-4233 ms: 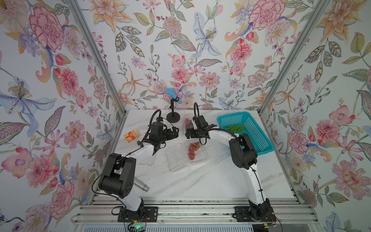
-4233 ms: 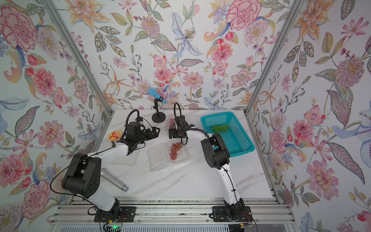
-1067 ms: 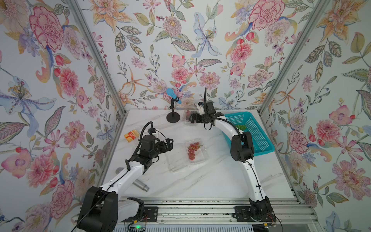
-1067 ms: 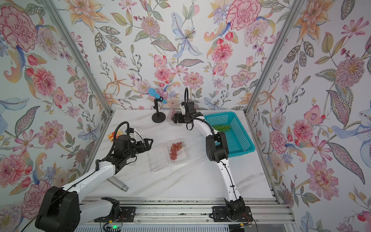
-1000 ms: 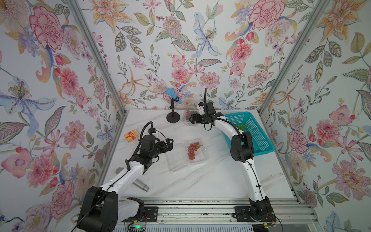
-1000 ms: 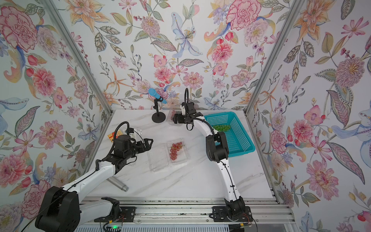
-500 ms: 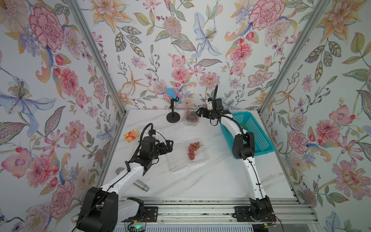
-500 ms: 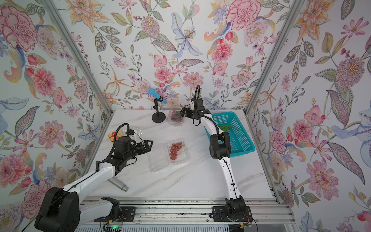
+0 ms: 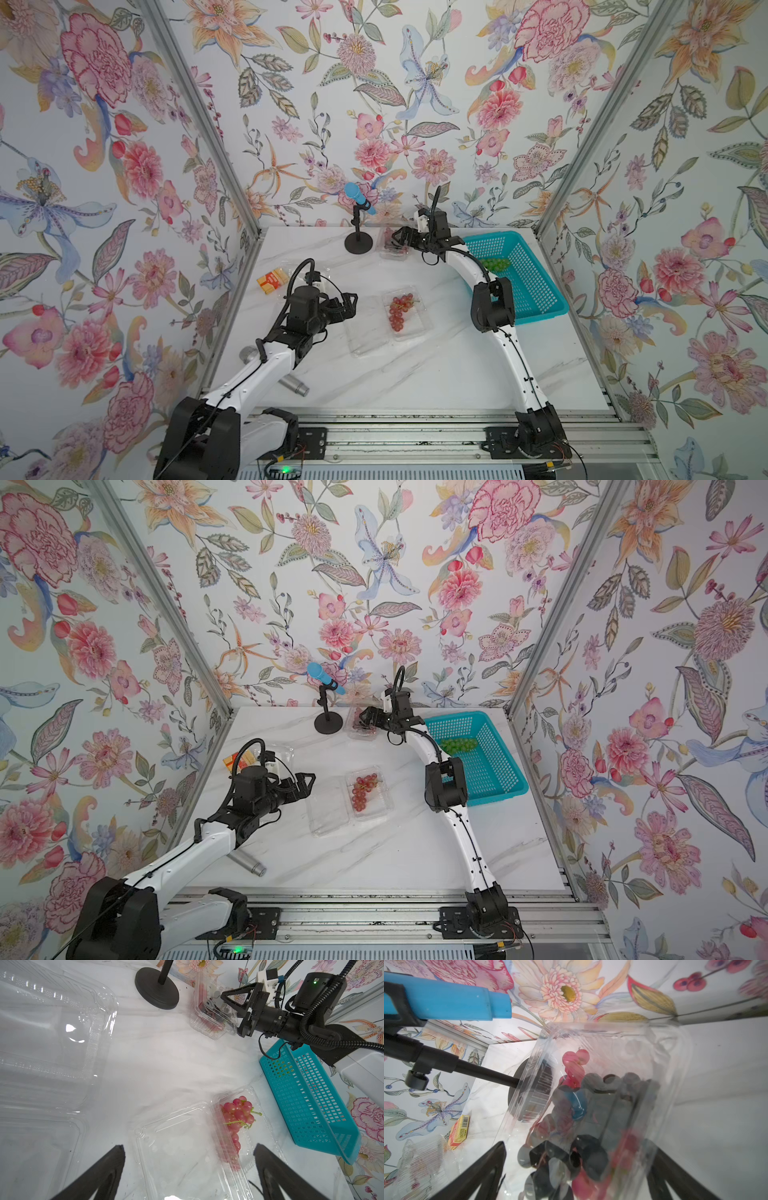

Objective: Pack grapes into containers
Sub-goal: Move the packing box to the center of the board.

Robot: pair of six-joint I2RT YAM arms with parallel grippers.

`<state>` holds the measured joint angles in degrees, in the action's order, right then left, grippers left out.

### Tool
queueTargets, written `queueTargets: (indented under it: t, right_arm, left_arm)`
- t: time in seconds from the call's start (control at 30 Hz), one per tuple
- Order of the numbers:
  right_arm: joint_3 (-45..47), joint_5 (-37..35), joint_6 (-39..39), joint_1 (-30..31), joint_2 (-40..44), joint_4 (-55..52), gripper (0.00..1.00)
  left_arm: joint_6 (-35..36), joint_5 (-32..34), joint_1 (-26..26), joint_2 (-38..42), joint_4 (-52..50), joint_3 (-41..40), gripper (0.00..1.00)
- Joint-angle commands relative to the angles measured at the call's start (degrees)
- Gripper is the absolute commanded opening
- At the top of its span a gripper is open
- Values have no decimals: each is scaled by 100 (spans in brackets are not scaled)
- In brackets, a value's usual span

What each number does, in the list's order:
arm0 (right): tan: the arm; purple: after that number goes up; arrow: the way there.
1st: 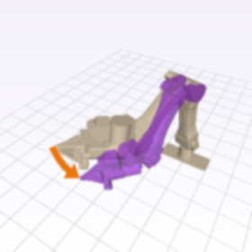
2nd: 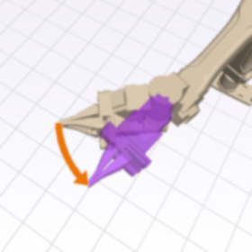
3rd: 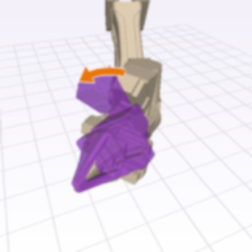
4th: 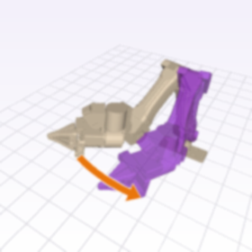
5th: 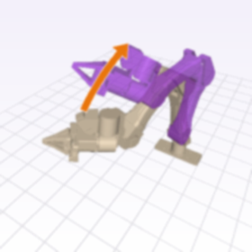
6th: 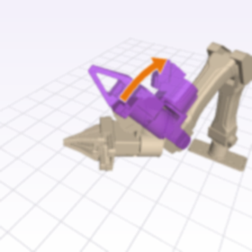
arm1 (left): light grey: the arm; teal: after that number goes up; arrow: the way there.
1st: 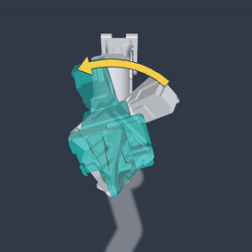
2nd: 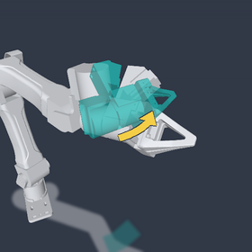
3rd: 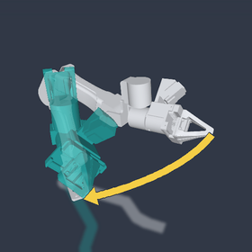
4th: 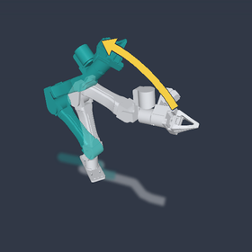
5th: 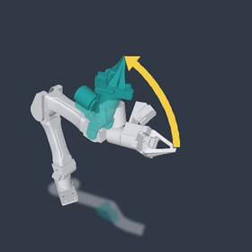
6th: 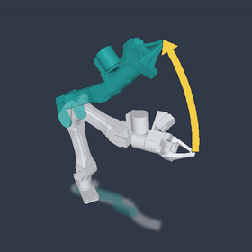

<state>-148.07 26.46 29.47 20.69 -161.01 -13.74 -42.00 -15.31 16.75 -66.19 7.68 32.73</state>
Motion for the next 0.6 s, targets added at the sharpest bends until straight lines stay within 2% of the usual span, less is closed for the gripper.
queueTargets:
  t: [0.0, 0.23, 0.57]
  right_arm:
    - [-143, 158, 165, -26, -78, 264, 100]
    - [-127, 453, 203, -52, -106, 387, 100]
    - [-407, 684, 858, -19, -395, 1092, 100]
  left_arm:
    - [7, -129, -46, 19, 13, -47, 100]
    - [-37, -172, -40, -43, 93, -56, 100]
    - [-29, -179, -32, 45, 48, -56, 100]
